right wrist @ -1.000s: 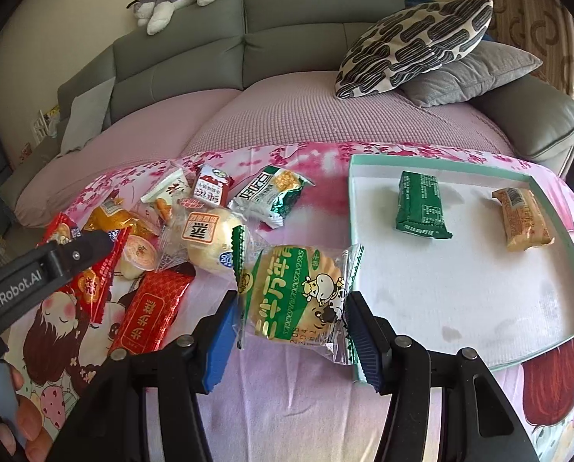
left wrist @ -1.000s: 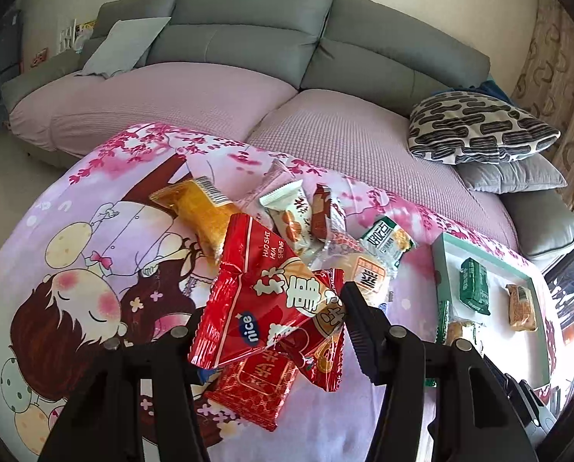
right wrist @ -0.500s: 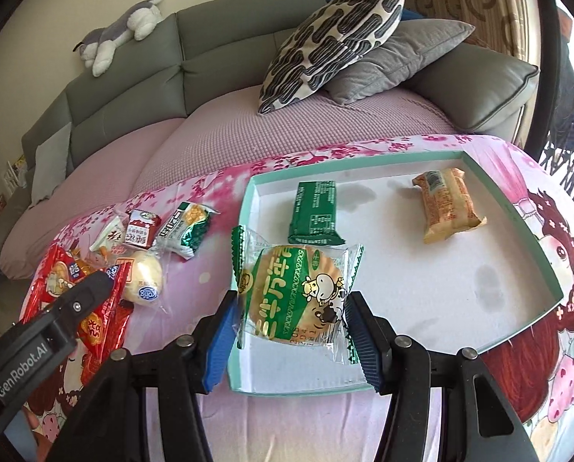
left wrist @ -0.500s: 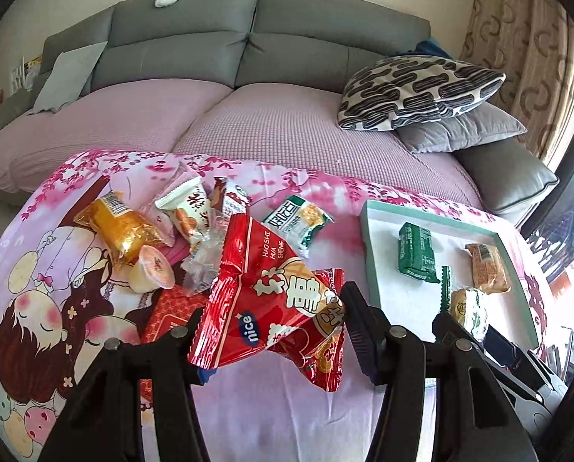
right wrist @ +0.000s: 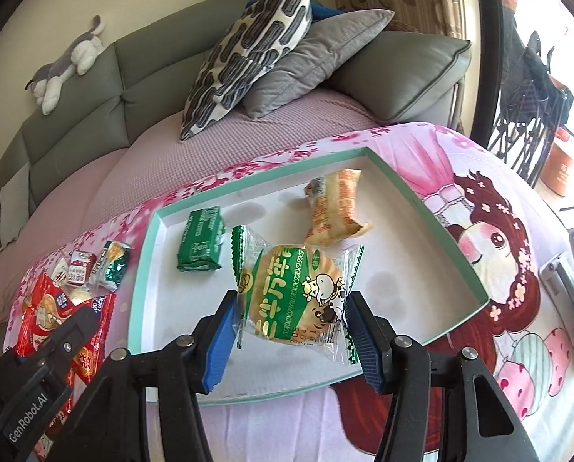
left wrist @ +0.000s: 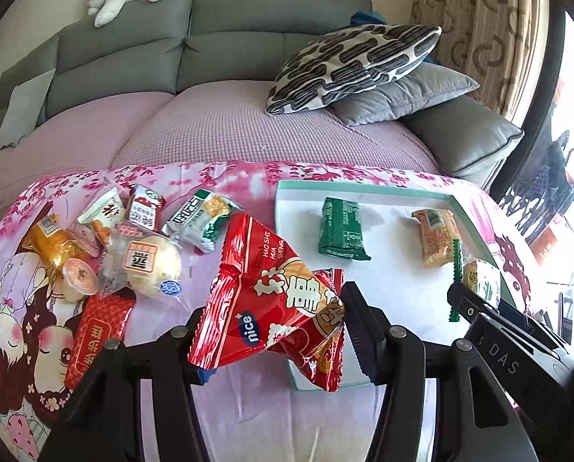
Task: Organize snacks
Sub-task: 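Carry the red packet and the cake packet over the teal tray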
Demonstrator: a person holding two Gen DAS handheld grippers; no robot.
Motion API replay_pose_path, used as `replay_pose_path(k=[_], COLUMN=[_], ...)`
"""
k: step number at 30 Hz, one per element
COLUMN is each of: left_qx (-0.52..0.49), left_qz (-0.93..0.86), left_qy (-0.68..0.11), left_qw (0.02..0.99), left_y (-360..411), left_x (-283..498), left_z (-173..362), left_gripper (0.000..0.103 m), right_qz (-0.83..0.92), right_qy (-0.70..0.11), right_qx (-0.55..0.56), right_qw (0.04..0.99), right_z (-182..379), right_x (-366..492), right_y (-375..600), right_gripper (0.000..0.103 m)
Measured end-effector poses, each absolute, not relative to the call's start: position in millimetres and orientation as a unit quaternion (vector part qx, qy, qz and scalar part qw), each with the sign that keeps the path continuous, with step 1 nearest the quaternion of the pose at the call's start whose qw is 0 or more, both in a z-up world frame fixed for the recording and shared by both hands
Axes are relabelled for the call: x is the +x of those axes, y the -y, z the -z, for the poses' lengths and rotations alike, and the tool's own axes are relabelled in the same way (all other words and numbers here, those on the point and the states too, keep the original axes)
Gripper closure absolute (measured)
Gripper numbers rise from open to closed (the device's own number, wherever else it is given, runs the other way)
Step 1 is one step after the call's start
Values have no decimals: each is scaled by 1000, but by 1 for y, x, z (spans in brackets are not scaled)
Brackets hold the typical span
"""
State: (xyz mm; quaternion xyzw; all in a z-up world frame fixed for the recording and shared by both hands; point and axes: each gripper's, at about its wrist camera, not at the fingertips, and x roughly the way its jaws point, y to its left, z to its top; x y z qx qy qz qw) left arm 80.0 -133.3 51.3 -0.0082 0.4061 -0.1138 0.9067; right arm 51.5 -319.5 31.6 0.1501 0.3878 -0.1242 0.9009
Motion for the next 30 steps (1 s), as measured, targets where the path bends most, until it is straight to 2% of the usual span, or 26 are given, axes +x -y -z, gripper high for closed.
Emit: replay_pose_path(k=[11,30], left_qx=[15,23], left_qz=[156,165], left_qy=[-405,-407], left_qw=[901,898], left_y=[184,201], left_x=[78,98], left_z=[-43,-24], left_gripper=[45,45], right_qz=[179,196], right_qy=[-377,-393], right_qx=[162,168], right_qw=[894,882], right_z=[-29,-3], right_x=[38,51], right_y=[378,409], right_gripper=[44,44])
